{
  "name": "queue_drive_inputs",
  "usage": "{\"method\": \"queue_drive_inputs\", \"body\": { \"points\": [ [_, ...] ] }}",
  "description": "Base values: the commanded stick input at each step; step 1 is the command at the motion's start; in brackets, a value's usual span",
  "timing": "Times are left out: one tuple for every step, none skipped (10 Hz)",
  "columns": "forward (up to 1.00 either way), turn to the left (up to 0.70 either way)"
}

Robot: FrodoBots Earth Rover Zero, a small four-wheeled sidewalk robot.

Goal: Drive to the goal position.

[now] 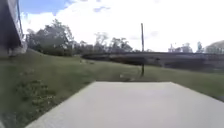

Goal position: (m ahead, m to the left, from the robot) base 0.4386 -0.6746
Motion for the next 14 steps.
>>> {"method": "queue_drive_inputs", "body": {
  "points": [
    [1.00,0.00],
    [1.00,0.00],
    [1.00,0.00],
    [1.00,-0.03],
    [1.00,-0.05],
    [1.00,-0.04],
    [1.00,-0.01],
    [1.00,0.00],
    [1.00,0.00],
    [1.00,0.00],
    [1.00,0.00],
    [1.00,0.00],
    [1.00,0.00],
    [1.00,0.00]
  ]
}}
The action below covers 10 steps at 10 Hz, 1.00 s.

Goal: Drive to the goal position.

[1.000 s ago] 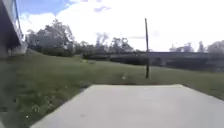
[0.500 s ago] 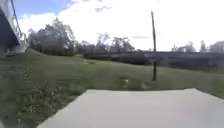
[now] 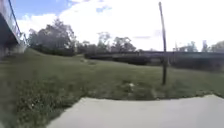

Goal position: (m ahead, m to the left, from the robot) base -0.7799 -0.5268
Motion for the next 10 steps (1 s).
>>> {"method": "queue_drive_inputs", "body": {
  "points": [
    [1.00,0.00],
    [0.98,0.00],
    [0.95,0.00],
    [0.85,0.00],
    [0.68,0.00],
    [0.53,0.00],
    [0.50,0.00],
    [0.48,0.00],
    [0.35,0.00],
    [0.22,0.00]
  ]
}}
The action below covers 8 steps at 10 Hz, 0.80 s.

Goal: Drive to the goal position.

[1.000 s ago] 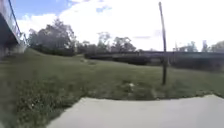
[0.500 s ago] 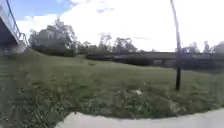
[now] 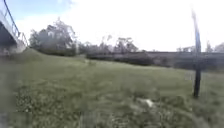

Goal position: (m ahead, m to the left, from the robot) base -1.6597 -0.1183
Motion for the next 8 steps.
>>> {"method": "queue_drive_inputs", "body": {
  "points": [
    [0.09,0.00],
    [0.03,0.00],
    [0.00,0.00],
    [0.00,0.00],
    [0.00,0.00],
    [0.00,0.00],
    [0.00,0.00],
    [0.00,0.00]
  ]
}}
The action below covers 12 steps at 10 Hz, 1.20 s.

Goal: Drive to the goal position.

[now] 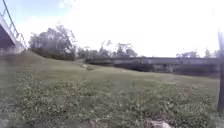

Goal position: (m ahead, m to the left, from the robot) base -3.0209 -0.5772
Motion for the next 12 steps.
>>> {"method": "queue_drive_inputs", "body": {
  "points": [
    [0.00,0.00],
    [0.00,0.00],
    [0.00,0.00],
    [0.00,-0.13],
    [0.00,-0.28],
    [0.00,-0.44],
    [0.00,-0.61],
    [0.01,-0.50],
    [0.03,-0.26],
    [0.05,-0.08],
    [0.05,-0.09],
    [0.06,-0.10]
  ]
}}
